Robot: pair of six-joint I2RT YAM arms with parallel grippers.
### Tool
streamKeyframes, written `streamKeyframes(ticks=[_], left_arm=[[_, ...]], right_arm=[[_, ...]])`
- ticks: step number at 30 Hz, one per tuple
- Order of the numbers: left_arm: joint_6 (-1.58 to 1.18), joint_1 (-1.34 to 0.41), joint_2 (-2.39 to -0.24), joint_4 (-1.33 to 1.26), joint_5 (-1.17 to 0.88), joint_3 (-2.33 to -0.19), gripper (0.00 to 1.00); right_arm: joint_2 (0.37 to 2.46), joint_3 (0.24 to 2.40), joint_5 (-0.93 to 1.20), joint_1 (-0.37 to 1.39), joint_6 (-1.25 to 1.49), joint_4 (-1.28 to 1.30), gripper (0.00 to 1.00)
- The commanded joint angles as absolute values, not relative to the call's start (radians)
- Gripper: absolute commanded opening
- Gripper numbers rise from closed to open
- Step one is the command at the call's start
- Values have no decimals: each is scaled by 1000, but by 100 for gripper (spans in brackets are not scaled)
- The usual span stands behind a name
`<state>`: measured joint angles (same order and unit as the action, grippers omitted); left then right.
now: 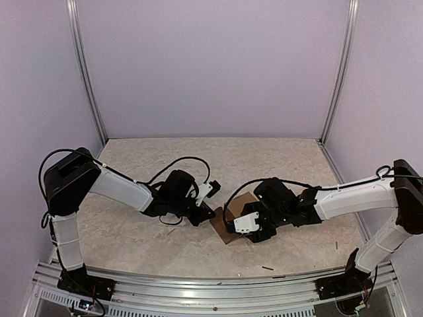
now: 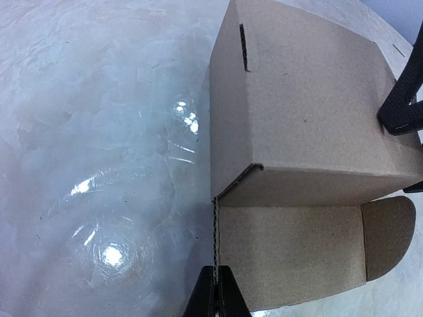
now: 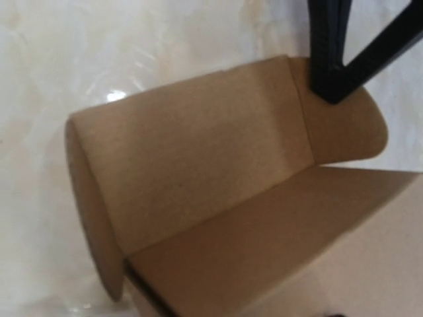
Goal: Fold the paper box
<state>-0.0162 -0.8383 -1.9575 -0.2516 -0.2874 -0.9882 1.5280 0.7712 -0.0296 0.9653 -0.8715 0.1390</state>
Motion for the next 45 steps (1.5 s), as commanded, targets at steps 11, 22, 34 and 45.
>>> streamKeyframes(ticks=[11,22,34,45], left_arm=[[-69,-842,-1951,-210,-337,-1044,2],[-78,-847,-1920,-166,-337,-1030,2],[-54,-860,-1910,-5,-322,-1129,3],[-44,-868,-1951,86,-322,-1206,3]], right_arm=[[1603,802,19,977,-736,165,75],[1590,784,-66,979,-735,130,68],[1586,756,-45,979,-767,118,67],[1590,753,-43,979,-770,117,67]])
